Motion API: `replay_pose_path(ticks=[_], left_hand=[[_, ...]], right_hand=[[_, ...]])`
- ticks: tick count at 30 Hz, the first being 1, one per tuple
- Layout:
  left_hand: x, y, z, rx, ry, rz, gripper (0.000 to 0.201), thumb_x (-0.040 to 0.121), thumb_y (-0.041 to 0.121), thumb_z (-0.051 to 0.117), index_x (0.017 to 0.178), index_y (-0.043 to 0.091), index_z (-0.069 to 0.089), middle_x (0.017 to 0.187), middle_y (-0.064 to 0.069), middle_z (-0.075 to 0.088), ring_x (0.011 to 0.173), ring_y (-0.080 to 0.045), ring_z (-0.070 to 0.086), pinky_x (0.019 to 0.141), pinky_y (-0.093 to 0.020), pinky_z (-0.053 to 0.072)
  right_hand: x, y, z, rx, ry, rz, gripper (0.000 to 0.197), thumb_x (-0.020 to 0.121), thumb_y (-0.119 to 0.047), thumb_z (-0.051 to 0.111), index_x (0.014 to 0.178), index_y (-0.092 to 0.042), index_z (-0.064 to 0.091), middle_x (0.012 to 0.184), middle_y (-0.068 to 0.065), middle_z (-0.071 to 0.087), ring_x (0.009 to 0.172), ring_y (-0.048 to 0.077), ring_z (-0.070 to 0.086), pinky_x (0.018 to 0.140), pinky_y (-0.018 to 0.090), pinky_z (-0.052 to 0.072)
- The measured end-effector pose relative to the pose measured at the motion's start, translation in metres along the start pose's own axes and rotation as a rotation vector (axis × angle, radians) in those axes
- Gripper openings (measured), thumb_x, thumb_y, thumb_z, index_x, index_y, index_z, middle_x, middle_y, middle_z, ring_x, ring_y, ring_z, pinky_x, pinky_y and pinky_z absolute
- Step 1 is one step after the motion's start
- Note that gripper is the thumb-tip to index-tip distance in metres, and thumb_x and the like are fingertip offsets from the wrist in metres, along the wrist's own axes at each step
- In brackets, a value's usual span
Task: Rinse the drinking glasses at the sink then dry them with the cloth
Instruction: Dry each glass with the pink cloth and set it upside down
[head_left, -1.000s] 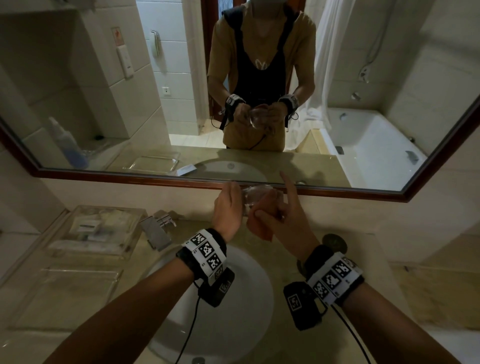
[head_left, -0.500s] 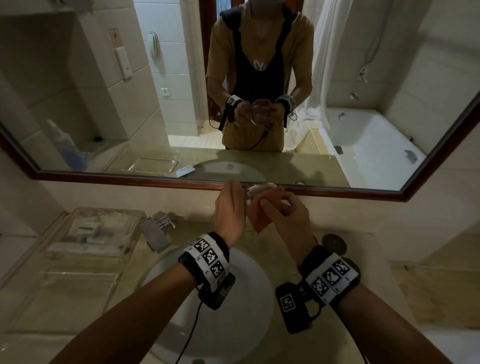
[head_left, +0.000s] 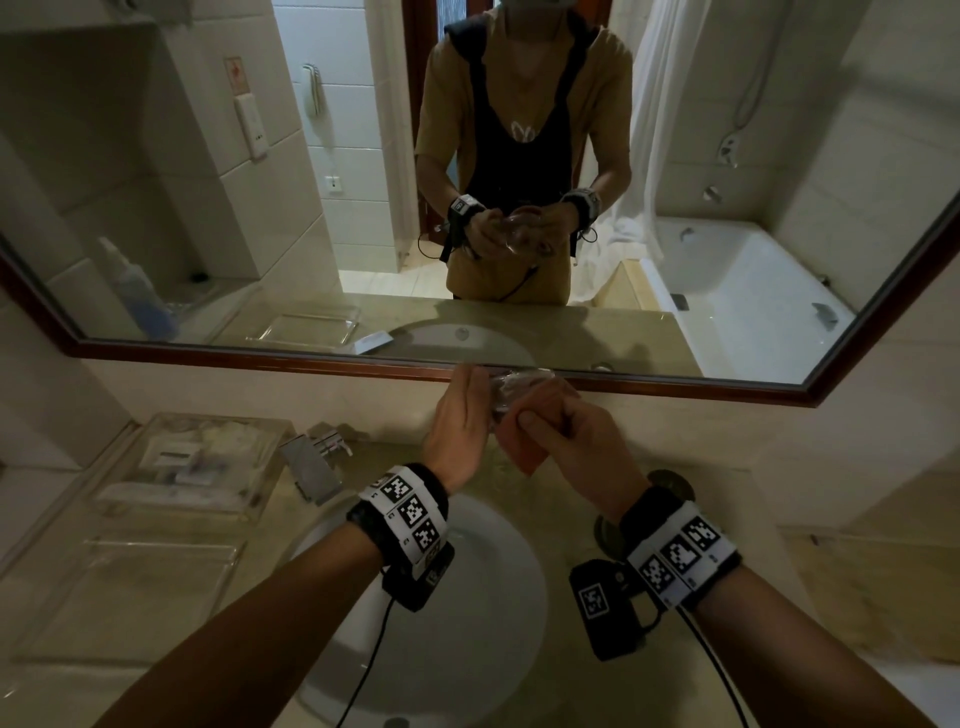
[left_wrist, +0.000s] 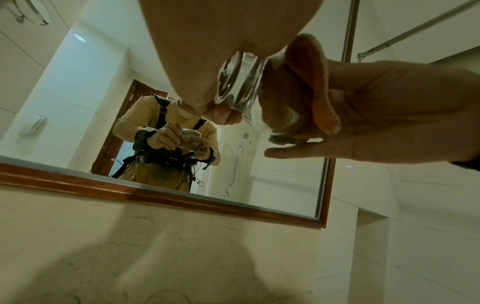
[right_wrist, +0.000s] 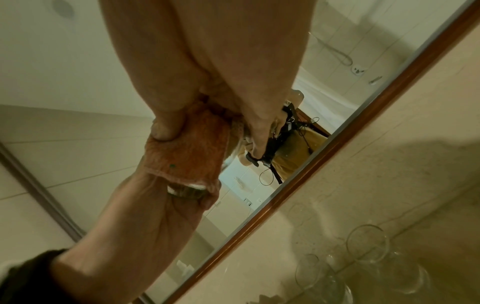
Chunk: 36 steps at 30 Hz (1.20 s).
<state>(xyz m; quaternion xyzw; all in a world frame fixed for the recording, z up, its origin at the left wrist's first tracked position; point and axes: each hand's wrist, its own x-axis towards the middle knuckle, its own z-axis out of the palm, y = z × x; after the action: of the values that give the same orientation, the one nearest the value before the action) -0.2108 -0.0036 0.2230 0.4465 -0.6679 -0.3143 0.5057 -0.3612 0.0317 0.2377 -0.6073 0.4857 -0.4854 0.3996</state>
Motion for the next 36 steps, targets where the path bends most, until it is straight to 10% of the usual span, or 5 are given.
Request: replay_pose_path(ticks=[4,11,15,29,36], left_hand=[[-0.005,-0.003,0.005,-0.012,0.041,0.031,0.036,0.100,0.037,0.022,0.094,0.010,0.045,0.079,-0.004,0.051,0.067,-0.011,0.049,0.064,-0.031,0.045],[-0.004,-0.003,0.006,0.003,0.062,0.101,0.036,0.097,0.042,0.024,0.098,0.014,0.046,0.083,0.004,0.052,0.071,-0.004,0.051,0.065,-0.014,0.041],[-0.007,-0.005,0.007,0.011,0.081,0.076,0.028,0.100,0.031,0.026,0.098,0.012,0.046,0.084,0.002,0.053,0.072,-0.002,0.050,0.066,-0.011,0.040],[-0.010,-0.003,0.007,0.061,0.023,0.155,0.032,0.098,0.040,0.030,0.105,0.013,0.046,0.093,0.005,0.055,0.084,-0.003,0.056,0.068,-0.008,0.042],[-0.002,0.001,-0.005,0.065,-0.095,0.107,0.023,0.097,0.043,0.033,0.098,0.025,0.046,0.084,0.004,0.058,0.073,-0.012,0.057,0.063,-0.026,0.048]], right_hand=[[-0.003,-0.002,0.002,0.057,0.009,0.005,0.020,0.090,-0.002,0.063,0.089,-0.022,0.064,0.085,-0.010,0.069,0.075,-0.005,0.066,0.068,0.010,0.048],[0.003,0.001,0.002,0.155,0.073,0.082,0.037,0.077,-0.004,0.077,0.108,-0.017,0.060,0.106,0.003,0.071,0.098,0.011,0.068,0.084,0.030,0.055],[0.005,-0.001,0.003,0.219,0.130,0.067,0.058,0.074,0.002,0.079,0.107,-0.022,0.038,0.109,0.006,0.066,0.097,0.011,0.066,0.074,0.018,0.053],[0.007,0.002,-0.004,0.159,0.005,-0.024,0.041,0.091,-0.007,0.064,0.118,-0.035,0.053,0.118,0.006,0.065,0.109,0.018,0.064,0.092,0.031,0.053],[0.008,-0.003,-0.010,0.169,-0.016,-0.044,0.053,0.081,-0.007,0.071,0.120,-0.039,0.056,0.118,0.014,0.064,0.108,0.027,0.064,0.093,0.037,0.053]])
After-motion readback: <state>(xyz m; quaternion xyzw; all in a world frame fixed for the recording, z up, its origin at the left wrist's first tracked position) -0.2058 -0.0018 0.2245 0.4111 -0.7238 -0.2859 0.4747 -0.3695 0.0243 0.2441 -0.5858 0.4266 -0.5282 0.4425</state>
